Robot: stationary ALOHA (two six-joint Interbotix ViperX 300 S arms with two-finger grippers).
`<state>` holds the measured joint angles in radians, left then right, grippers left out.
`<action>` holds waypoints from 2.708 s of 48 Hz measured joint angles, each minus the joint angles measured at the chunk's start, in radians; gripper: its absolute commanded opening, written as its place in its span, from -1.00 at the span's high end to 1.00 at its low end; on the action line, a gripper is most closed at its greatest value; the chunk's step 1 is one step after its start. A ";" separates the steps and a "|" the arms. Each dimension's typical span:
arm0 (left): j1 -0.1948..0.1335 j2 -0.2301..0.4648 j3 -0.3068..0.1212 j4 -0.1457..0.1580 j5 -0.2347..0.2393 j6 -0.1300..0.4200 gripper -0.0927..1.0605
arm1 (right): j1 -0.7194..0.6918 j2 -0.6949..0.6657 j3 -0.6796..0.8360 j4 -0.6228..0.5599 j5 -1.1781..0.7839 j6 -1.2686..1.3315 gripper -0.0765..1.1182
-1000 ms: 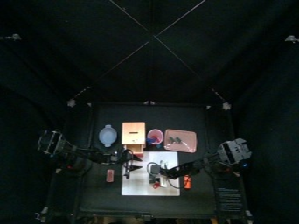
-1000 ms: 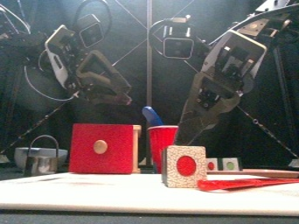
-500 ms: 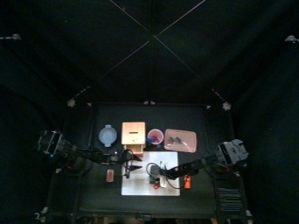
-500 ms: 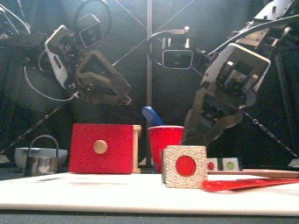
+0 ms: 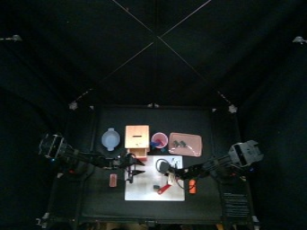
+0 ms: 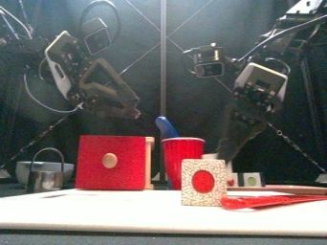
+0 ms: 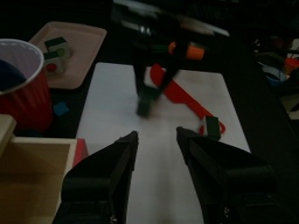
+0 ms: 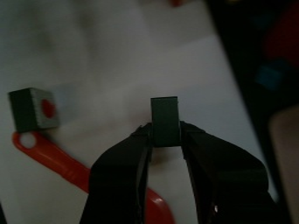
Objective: Place sushi on board then cut the sushi with the knife then place the pieces on the plate
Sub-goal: Place the 4 sushi pieces on the plate
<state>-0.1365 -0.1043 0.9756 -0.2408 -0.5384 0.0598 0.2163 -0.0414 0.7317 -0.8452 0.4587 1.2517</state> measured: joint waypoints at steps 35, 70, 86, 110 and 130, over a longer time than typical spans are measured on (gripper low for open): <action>0.003 0.000 0.014 0.000 0.000 -0.002 -0.54 | -0.469 -0.525 0.410 0.146 0.081 0.002 -0.18; 0.005 -0.003 0.005 0.000 0.000 -0.002 -0.54 | -0.598 -0.291 0.380 0.067 -0.044 0.008 -0.49; 0.005 -0.002 0.005 0.000 0.000 -0.002 -0.54 | -0.497 -0.439 0.364 0.164 0.041 0.003 -0.57; 0.029 -0.003 -0.018 0.009 0.000 0.002 -0.54 | 0.014 -0.242 0.179 -0.060 -0.291 -0.011 -0.57; 0.029 -0.002 -0.025 0.011 0.002 0.002 -0.54 | 0.117 0.114 -0.084 -0.077 -0.314 -0.011 -0.57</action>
<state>-0.1074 -0.1058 0.9511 -0.2301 -0.5369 0.0614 0.3329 0.0721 0.6473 -0.9219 0.1442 1.2410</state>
